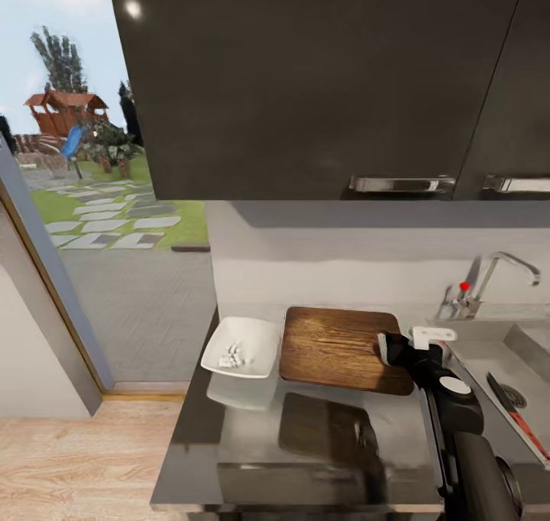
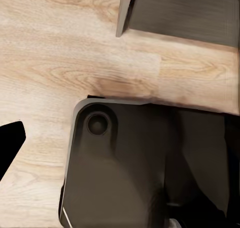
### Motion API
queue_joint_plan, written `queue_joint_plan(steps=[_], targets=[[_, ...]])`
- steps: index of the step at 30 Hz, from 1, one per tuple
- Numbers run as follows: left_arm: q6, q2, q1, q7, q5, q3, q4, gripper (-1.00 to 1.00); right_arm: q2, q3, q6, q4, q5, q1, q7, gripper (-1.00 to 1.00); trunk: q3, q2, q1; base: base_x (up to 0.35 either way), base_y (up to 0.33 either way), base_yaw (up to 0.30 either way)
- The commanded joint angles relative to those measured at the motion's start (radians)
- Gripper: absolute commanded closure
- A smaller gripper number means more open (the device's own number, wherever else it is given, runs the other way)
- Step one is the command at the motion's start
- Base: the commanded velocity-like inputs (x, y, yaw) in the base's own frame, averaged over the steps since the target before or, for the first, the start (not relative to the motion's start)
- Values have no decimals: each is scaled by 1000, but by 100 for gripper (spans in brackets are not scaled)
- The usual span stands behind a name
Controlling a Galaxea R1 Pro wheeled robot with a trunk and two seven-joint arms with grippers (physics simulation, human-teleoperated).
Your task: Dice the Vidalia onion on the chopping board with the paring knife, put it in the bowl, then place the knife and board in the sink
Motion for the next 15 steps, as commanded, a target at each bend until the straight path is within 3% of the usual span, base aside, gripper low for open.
queue_joint_plan(steps=[1, 10, 15], targets=[[1, -1, 0, -10, 10, 6, -2, -100, 1, -3, 4, -1, 9, -1, 11, 100, -2, -2, 0, -257, -213, 0], [1, -2, 0, -10, 10, 6, -2, -100, 4, -4, 4, 2, 10, -1, -16, 100, -2, -2, 0, -257, -219, 0], [1, -3, 0, -10, 10, 6, -2, -100, 8, -8, 3, 7, 8, -1, -190, 100, -2, -2, 0, -110, -261, 0]])
